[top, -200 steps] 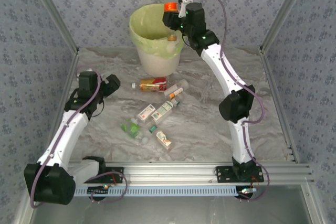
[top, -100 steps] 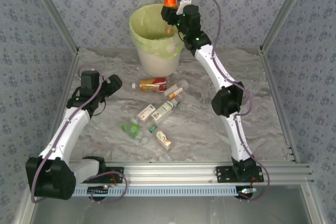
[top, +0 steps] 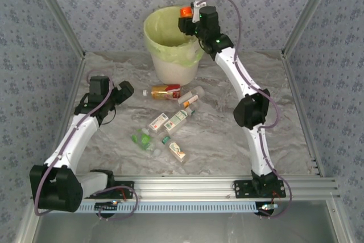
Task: Put the plastic bottles in the bin
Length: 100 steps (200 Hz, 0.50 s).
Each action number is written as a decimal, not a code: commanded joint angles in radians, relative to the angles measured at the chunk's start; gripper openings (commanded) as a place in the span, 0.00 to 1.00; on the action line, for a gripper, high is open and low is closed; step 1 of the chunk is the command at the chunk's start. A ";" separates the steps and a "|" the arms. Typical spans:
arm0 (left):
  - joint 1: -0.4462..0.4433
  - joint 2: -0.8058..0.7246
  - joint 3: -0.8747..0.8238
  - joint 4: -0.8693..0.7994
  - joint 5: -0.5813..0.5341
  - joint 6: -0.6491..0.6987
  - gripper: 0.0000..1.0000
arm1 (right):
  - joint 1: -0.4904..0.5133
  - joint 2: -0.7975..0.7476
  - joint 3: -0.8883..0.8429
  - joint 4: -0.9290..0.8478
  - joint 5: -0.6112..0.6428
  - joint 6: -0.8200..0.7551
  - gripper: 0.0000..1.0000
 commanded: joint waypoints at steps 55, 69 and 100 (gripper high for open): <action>0.006 0.038 0.025 0.029 0.064 -0.016 0.99 | -0.018 -0.124 -0.045 -0.128 -0.018 -0.102 0.89; 0.006 0.045 0.028 0.012 0.069 -0.017 0.99 | -0.017 -0.150 -0.047 -0.142 -0.014 -0.108 0.91; 0.004 0.068 0.049 -0.079 0.071 -0.038 0.99 | -0.011 -0.263 -0.124 -0.167 -0.005 -0.110 0.94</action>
